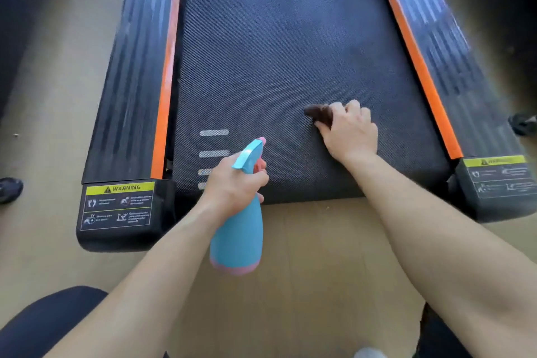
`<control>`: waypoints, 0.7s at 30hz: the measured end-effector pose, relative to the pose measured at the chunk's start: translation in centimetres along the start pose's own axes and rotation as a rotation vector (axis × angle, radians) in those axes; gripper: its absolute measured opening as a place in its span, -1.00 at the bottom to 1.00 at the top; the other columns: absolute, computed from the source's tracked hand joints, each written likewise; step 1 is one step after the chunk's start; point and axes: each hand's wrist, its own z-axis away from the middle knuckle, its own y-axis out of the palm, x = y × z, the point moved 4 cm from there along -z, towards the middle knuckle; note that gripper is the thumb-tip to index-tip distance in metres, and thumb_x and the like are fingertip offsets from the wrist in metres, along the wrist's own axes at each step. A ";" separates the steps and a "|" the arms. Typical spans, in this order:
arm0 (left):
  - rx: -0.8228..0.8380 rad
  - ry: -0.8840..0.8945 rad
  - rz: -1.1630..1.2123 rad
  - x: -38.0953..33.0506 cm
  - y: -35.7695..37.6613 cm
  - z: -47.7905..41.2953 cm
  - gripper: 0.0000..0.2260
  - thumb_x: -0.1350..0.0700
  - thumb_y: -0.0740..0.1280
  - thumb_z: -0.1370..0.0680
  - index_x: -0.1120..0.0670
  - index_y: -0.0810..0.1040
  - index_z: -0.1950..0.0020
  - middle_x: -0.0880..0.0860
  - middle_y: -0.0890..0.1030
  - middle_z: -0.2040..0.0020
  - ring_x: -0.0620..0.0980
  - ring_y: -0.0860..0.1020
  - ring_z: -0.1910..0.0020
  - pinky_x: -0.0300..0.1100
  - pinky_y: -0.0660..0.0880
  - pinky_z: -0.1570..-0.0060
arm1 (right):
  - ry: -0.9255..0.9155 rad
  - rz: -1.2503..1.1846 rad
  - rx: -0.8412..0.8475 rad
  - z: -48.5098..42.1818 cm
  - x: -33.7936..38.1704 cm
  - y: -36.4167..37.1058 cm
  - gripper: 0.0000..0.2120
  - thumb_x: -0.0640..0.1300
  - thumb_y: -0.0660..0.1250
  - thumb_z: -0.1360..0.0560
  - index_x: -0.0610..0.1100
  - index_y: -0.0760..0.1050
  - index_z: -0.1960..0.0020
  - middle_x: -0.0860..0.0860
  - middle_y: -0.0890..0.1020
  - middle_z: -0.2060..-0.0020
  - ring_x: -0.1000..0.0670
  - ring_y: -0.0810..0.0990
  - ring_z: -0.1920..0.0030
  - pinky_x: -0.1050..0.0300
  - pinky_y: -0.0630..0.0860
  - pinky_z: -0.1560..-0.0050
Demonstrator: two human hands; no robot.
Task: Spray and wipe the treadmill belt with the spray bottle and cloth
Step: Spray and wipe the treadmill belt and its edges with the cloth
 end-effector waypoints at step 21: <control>0.099 -0.033 -0.089 -2.5 4.7 -0.1 -0.54 0.02 0.37 -0.29 -0.04 0.68 -0.18 -0.01 0.69 0.03 0.04 0.71 0.32 0.12 0.71 -0.07 | -0.304 0.025 0.051 9.3 -3.5 -1.1 -0.63 0.24 0.36 -0.47 -0.02 0.51 -0.09 -0.06 0.47 0.02 -0.18 0.49 0.02 -0.08 0.53 0.21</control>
